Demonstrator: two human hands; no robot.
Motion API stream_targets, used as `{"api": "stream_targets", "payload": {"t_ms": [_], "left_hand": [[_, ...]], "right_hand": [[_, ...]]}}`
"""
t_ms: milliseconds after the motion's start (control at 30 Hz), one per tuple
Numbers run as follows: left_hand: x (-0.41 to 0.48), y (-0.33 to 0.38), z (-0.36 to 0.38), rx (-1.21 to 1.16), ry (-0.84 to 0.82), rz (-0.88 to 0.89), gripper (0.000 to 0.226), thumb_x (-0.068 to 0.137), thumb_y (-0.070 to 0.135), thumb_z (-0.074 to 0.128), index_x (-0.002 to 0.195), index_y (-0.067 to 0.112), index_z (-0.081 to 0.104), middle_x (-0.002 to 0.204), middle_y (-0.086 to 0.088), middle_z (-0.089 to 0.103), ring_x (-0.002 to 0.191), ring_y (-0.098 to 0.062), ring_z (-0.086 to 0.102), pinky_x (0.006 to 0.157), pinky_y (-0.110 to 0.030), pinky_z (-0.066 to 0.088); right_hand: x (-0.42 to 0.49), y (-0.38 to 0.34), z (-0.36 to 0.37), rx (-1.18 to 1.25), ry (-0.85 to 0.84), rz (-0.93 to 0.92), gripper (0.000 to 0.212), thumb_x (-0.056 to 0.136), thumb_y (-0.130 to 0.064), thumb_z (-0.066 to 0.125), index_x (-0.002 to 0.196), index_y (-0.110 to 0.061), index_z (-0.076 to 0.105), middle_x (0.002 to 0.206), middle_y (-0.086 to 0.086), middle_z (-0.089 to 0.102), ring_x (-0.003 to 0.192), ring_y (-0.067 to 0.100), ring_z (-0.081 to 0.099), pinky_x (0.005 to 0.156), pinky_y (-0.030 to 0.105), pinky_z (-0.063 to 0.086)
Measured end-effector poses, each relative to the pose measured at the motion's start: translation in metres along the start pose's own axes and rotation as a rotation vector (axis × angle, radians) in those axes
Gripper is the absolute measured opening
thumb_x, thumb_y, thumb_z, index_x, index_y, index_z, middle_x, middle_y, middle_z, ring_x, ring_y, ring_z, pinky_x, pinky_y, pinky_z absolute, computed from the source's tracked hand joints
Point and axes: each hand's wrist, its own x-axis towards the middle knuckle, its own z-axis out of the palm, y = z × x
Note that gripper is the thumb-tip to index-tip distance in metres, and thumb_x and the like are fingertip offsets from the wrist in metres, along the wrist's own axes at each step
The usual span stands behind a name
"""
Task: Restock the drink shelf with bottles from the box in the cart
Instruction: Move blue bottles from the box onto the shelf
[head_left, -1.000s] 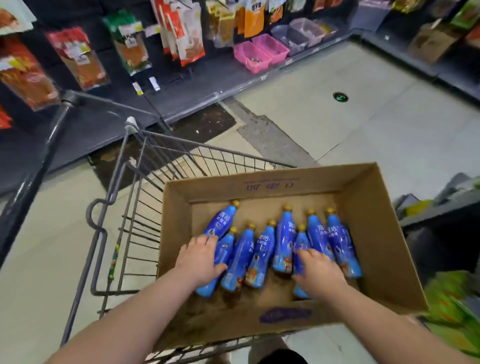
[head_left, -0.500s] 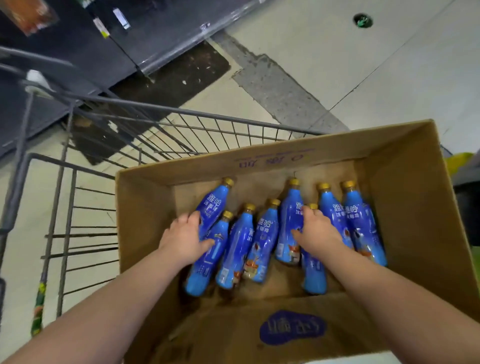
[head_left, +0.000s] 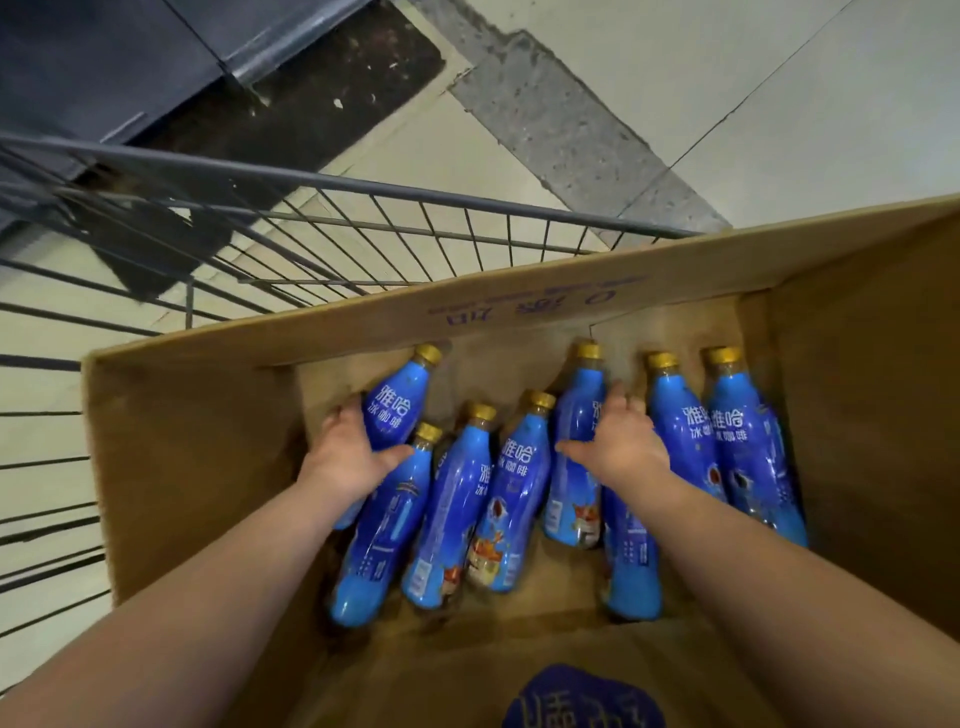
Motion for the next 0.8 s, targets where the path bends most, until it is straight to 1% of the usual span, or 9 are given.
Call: {"api": "stream_targets", "payload": {"t_ms": [67,133,200,333,433,533,633,733,800], "left_hand": [[0.004,-0.001,0.002,-0.010,0.011,-0.013,0.082,0.072,0.039,0.077,0.138,0.015,0.034,0.133,-0.015,0.046,0.121,-0.035,0.046,0.096,-0.040,0.040],[0.008,-0.001,0.004,-0.024,0.006,-0.029,0.082,0.072,0.036,0.078,0.138,0.015,0.033,0.133,-0.015,0.047,0.120,-0.036,0.047,0.096,-0.042,0.041],[0.009,-0.001,0.006,-0.015,0.013,-0.036,0.083,0.073,0.034,0.078,0.138,0.014,0.032,0.134,-0.016,0.045,0.121,-0.037,0.047,0.097,-0.044,0.041],[0.009,-0.003,0.007,-0.031,0.017,-0.030,0.085,0.070,0.029,0.080,0.138,0.015,0.031,0.135,-0.015,0.044,0.124,-0.037,0.044,0.100,-0.046,0.039],[0.008,-0.006,0.007,-0.058,0.012,-0.013,0.078,0.073,0.026,0.078,0.135,0.014,0.033,0.132,-0.015,0.049,0.120,-0.036,0.049,0.097,-0.044,0.042],[0.004,-0.008,0.006,-0.053,0.036,-0.008,0.075,0.073,0.029,0.077,0.133,0.015,0.033,0.128,-0.014,0.051,0.114,-0.036,0.053,0.090,-0.041,0.044],[-0.008,-0.012,0.003,-0.077,0.059,-0.003,0.074,0.071,0.033,0.078,0.131,0.018,0.036,0.124,-0.013,0.050,0.110,-0.035,0.054,0.087,-0.038,0.044],[-0.027,-0.013,0.002,-0.113,0.080,0.063,0.071,0.069,0.035,0.078,0.125,0.015,0.040,0.117,-0.012,0.051,0.106,-0.034,0.055,0.083,-0.034,0.042],[-0.042,-0.012,0.002,-0.158,0.089,0.083,0.069,0.067,0.035,0.079,0.121,0.015,0.042,0.112,-0.010,0.051,0.102,-0.033,0.055,0.081,-0.033,0.042]], "right_hand": [[0.005,0.000,-0.001,0.024,0.001,0.026,0.096,0.072,-0.046,0.076,0.142,-0.006,0.024,0.141,0.015,0.030,0.129,0.034,0.036,0.098,0.043,0.040],[0.006,-0.001,0.001,0.062,0.013,0.044,0.089,0.070,-0.046,0.078,0.136,-0.008,0.032,0.137,0.014,0.033,0.128,0.033,0.037,0.096,0.042,0.042],[0.004,-0.001,0.006,0.101,0.047,0.047,0.090,0.069,-0.046,0.079,0.137,-0.011,0.031,0.138,0.013,0.034,0.128,0.032,0.036,0.093,0.043,0.043],[-0.003,-0.003,0.014,0.140,0.098,0.021,0.086,0.072,-0.044,0.077,0.134,-0.013,0.027,0.129,0.012,0.048,0.122,0.032,0.044,0.082,0.041,0.046],[-0.008,-0.005,0.015,0.169,0.122,-0.010,0.086,0.072,-0.040,0.077,0.135,-0.017,0.023,0.132,0.011,0.042,0.117,0.032,0.048,0.078,0.037,0.044],[-0.016,-0.002,0.017,0.290,0.137,-0.067,0.084,0.071,-0.033,0.078,0.133,-0.019,0.023,0.132,0.011,0.036,0.106,0.031,0.053,0.073,0.033,0.040],[-0.027,0.001,0.017,0.424,0.154,-0.125,0.085,0.069,-0.027,0.079,0.133,-0.020,0.024,0.130,0.008,0.034,0.094,0.022,0.049,0.074,0.031,0.041],[-0.042,0.000,0.017,0.478,0.187,-0.153,0.087,0.066,-0.027,0.080,0.134,-0.023,0.026,0.127,0.005,0.034,0.107,0.024,0.049,0.080,0.028,0.038],[-0.056,-0.002,0.015,0.476,0.189,-0.164,0.092,0.066,-0.029,0.080,0.139,-0.025,0.023,0.133,0.005,0.034,0.116,0.024,0.046,0.084,0.028,0.036]]}}
